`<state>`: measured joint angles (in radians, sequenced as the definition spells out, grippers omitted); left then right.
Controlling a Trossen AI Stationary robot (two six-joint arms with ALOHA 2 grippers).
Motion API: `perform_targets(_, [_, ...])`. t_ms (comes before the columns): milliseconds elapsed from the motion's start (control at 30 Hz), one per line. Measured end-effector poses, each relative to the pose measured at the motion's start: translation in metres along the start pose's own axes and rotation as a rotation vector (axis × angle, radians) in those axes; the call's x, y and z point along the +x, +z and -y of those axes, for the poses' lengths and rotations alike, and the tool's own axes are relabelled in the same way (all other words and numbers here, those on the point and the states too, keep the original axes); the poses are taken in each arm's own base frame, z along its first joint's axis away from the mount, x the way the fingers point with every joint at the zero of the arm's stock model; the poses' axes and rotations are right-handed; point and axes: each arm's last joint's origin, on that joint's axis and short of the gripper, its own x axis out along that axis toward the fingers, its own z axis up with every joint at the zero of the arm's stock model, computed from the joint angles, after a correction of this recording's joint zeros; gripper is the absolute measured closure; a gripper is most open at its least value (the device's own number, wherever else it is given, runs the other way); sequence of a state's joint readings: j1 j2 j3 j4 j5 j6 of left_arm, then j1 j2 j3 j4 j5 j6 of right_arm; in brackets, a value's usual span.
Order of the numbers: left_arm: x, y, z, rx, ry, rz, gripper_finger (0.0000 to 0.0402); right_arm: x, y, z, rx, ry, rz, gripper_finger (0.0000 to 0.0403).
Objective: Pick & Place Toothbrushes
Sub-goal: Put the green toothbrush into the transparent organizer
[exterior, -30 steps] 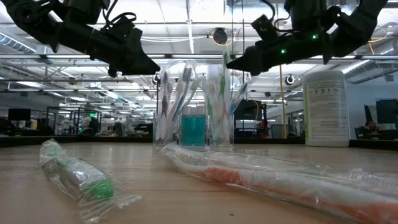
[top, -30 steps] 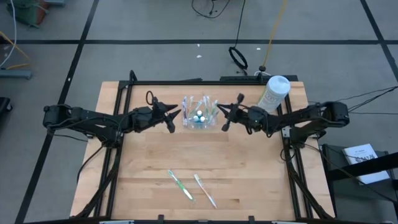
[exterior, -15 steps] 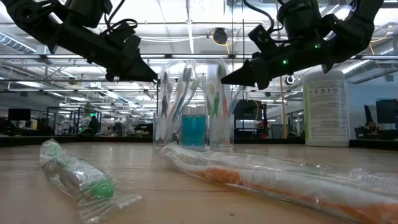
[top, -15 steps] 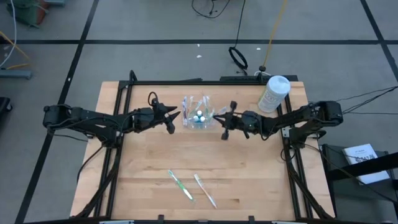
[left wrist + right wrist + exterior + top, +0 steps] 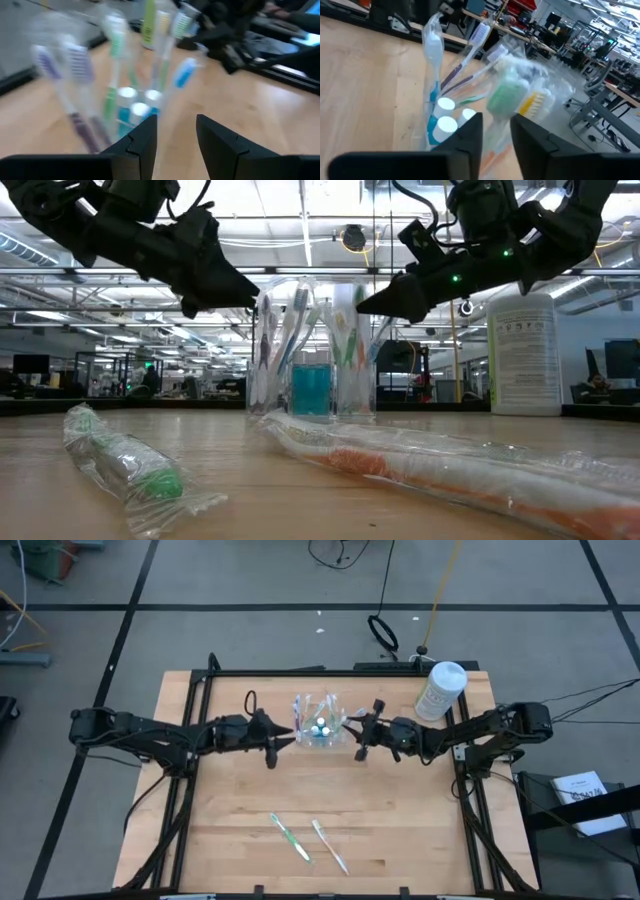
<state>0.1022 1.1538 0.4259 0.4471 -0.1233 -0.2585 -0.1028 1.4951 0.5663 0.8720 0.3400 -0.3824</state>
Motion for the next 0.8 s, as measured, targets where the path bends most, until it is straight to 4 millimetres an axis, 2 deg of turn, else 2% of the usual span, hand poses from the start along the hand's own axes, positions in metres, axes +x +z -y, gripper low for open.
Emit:
perform_targets(267, [-0.004,-0.001,0.023,0.068,-0.188,0.012,0.0261,-0.001,0.007,0.004,0.028,-0.032,0.07,0.0236])
perform_targets(500, [-0.011,-0.007,0.049,0.106,-0.403,-0.014,0.0261,-0.008,0.022,0.013,0.055,-0.06,0.14,0.0215])
perform_targets(800, [-0.022,-0.017,0.075,-0.183,-0.47,-0.117,0.0261,-0.032,0.05,0.026,0.096,-0.08,0.259,0.0221])
